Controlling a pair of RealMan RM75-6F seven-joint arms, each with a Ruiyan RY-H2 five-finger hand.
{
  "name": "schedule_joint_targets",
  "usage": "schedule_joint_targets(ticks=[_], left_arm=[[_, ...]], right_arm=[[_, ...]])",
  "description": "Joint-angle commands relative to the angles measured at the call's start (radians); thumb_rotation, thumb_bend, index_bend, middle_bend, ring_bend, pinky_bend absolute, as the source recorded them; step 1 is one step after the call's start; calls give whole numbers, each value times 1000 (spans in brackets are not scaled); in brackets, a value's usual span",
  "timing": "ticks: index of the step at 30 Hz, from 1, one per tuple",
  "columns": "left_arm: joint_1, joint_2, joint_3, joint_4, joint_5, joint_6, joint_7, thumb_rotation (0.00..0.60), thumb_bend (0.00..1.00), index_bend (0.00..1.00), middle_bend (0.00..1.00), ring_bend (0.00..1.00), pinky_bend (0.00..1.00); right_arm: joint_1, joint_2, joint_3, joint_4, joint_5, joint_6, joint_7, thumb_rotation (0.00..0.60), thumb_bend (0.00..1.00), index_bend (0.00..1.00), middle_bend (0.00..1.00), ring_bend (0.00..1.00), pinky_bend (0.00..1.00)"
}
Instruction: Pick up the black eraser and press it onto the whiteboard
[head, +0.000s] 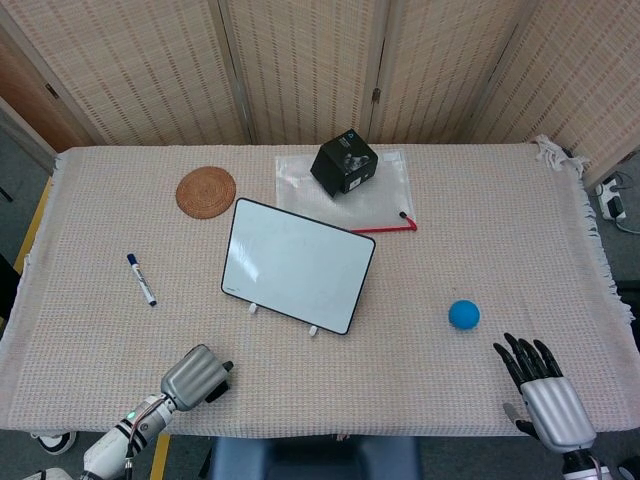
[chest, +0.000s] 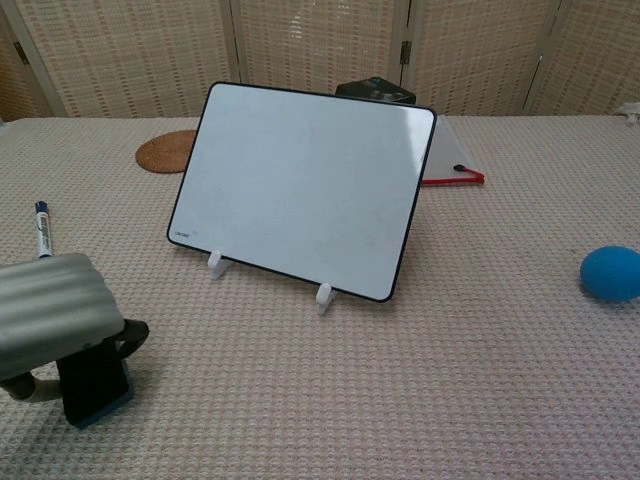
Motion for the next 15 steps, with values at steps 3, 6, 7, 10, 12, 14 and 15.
schedule_joint_targets(ticks=[3, 6, 7, 10, 12, 14, 15], left_arm=[[21, -22, -3, 38, 69, 96, -40, 600, 247, 705, 1000, 871, 903], [45, -46, -23, 57, 78, 165, -85, 600, 247, 706, 1000, 874, 905], [52, -55, -32, 60, 77, 187, -114, 600, 247, 706, 1000, 874, 905], [74, -76, -79, 54, 46, 252, -228, 600, 247, 709, 1000, 875, 905], [77, -84, -109, 53, 17, 269, -270, 600, 248, 713, 1000, 877, 907], [74, -106, -144, 70, -9, 287, -281, 600, 250, 717, 1000, 878, 908], [72, -120, -156, 79, -21, 292, -278, 600, 251, 718, 1000, 878, 908]], right_arm=[[-3, 1, -4, 0, -9, 9, 1, 600, 334, 0, 0, 0, 0], [-6, 2, -6, 1, -15, 17, 4, 600, 334, 0, 0, 0, 0], [-7, 2, -7, 1, -16, 18, 5, 600, 335, 0, 0, 0, 0], [-7, 5, -8, 1, -18, 21, 10, 600, 334, 0, 0, 0, 0], [-7, 6, -8, 1, -19, 22, 13, 600, 334, 0, 0, 0, 0], [-6, 7, -8, 1, -18, 21, 15, 600, 335, 0, 0, 0, 0], [-7, 8, -8, 1, -18, 22, 15, 600, 334, 0, 0, 0, 0]])
